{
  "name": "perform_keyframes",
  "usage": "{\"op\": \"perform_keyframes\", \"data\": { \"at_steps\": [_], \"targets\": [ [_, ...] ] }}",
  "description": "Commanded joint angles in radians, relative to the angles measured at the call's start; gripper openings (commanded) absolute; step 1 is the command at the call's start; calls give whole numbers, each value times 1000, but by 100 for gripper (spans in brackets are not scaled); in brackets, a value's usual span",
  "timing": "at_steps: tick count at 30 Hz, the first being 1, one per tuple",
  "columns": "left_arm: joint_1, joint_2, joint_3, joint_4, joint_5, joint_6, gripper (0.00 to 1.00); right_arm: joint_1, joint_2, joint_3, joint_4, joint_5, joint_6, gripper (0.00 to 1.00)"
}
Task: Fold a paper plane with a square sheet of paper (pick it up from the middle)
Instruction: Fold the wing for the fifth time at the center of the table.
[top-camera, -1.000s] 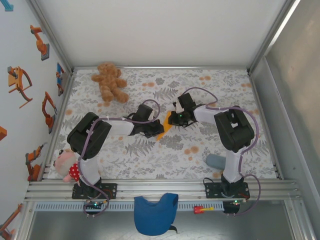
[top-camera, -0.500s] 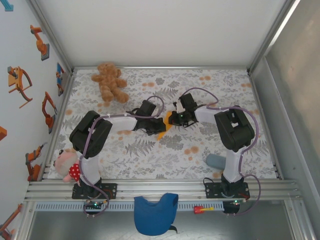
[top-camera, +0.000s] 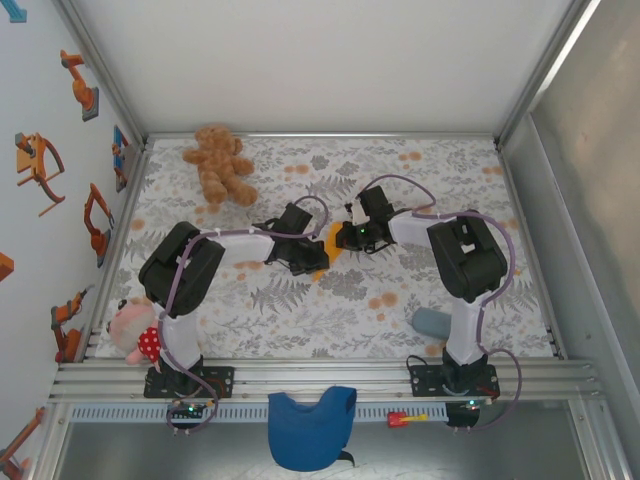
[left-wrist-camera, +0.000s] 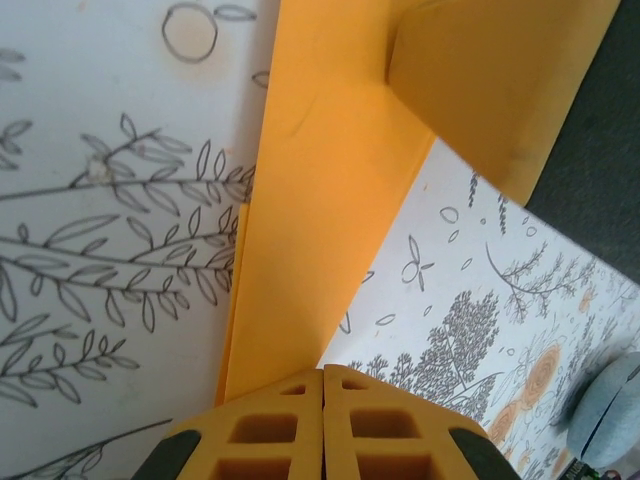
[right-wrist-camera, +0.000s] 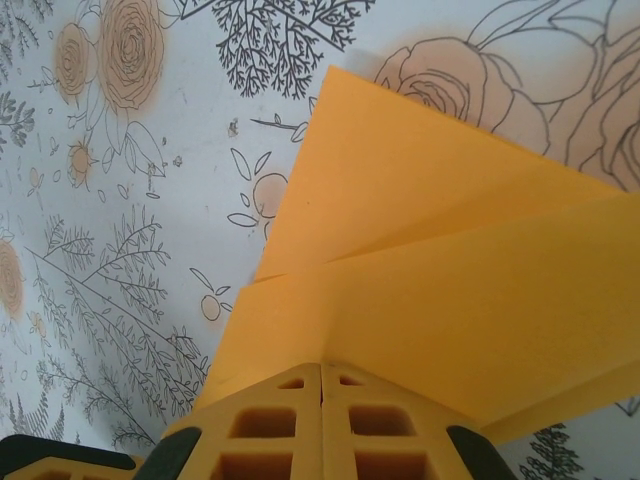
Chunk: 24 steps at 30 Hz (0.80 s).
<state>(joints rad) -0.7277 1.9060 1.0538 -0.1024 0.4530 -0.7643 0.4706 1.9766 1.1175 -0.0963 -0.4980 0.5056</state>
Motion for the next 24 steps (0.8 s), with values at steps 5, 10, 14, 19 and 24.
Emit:
{"op": "perform_keyframes", "data": {
  "at_steps": [5,10,14,19,24],
  "targets": [
    [-12,-35,-46,-51,-5,15,8,-1,90,-27,-128,98,-18,4],
    [-15,-47,-62,-43,-8,2,8,-1,102,-19,-149,114,-18,4],
    [-19,-53,-75,-42,-7,-6,7,-1,118,-14,-163,127,-15,4],
    [-25,-60,-94,-48,-10,-13,7,-1,132,-9,-173,137,-12,4],
    [-32,-67,-112,-69,-18,-17,7,-1,140,-6,-184,147,-9,3]
  ]
}}
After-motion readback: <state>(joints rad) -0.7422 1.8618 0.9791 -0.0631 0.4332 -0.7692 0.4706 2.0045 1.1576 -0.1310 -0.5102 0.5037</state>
